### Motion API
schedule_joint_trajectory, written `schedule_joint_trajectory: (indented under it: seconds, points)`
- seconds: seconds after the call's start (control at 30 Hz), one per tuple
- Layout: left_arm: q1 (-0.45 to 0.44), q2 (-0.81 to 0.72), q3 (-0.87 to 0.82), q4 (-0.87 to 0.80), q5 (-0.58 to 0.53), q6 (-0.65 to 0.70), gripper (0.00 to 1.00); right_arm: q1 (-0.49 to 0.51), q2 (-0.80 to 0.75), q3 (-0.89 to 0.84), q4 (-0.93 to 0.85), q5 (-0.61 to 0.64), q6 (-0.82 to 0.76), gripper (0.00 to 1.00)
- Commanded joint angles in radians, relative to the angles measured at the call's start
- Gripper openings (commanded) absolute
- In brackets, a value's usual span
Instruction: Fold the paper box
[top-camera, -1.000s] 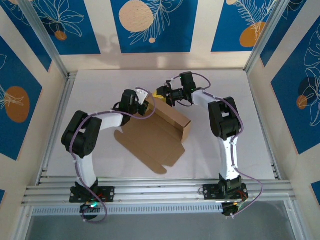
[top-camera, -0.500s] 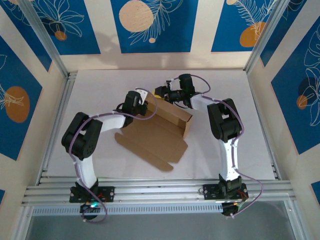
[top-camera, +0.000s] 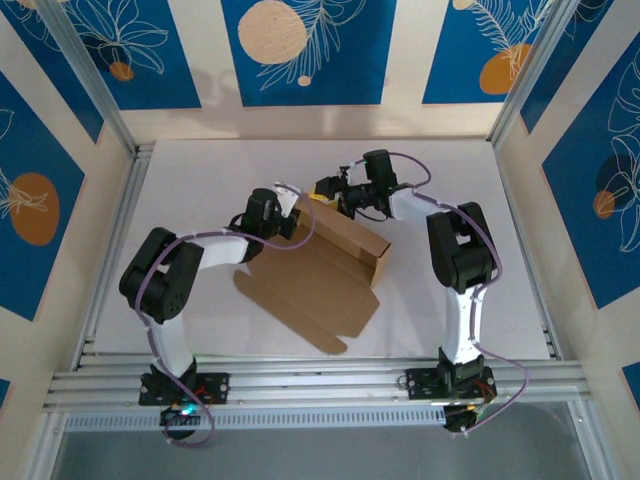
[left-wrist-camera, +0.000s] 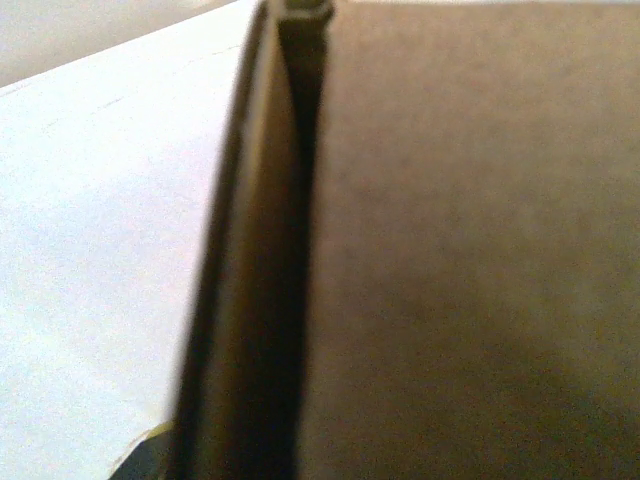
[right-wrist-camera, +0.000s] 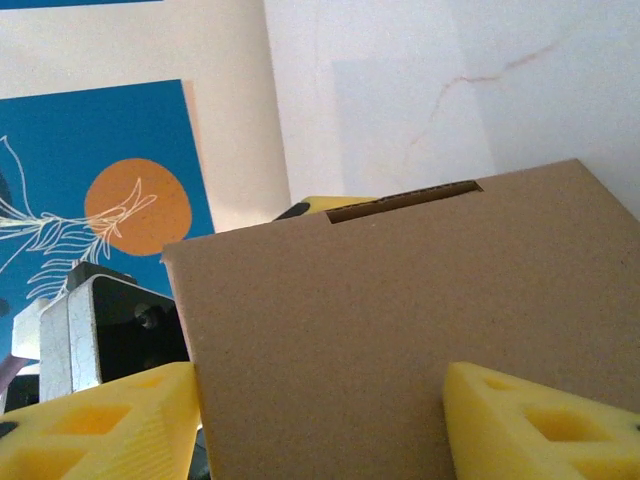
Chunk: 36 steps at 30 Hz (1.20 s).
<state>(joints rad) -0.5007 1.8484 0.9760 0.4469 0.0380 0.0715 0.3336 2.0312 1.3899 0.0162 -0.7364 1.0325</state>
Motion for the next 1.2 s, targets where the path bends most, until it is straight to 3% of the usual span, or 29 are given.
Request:
schedule_joint_trajectory:
  seconds: [0.0,0.17,0.43,0.67,0.73,1.0,1.17]
  points:
    - [0.002,-0.009,-0.021,0.019,0.101,0.053,0.00,-0.024,-0.027,-0.009,-0.219,0.053,-0.074,0.60]
    - [0.010,-0.012,-0.012,0.000,0.163,0.066,0.00,-0.009,-0.019,-0.043,-0.200,0.076,-0.064,0.50]
    - [0.008,0.003,0.001,0.019,0.016,0.007,0.00,0.070,0.025,-0.111,-0.030,0.003,0.050,0.38]
    - [0.008,0.009,-0.002,0.054,0.010,-0.025,0.00,0.109,0.052,-0.165,0.164,-0.075,0.194,0.34]
    - [0.007,0.008,-0.022,0.087,0.063,-0.008,0.00,0.109,0.048,-0.163,0.177,-0.086,0.197,0.36]
    - [0.011,-0.028,-0.066,0.094,0.155,0.069,0.00,-0.035,-0.060,-0.170,0.099,-0.052,0.118,0.64]
    - [0.020,-0.040,-0.069,0.097,0.199,0.079,0.00,-0.110,-0.081,-0.154,0.067,-0.039,0.107,0.66]
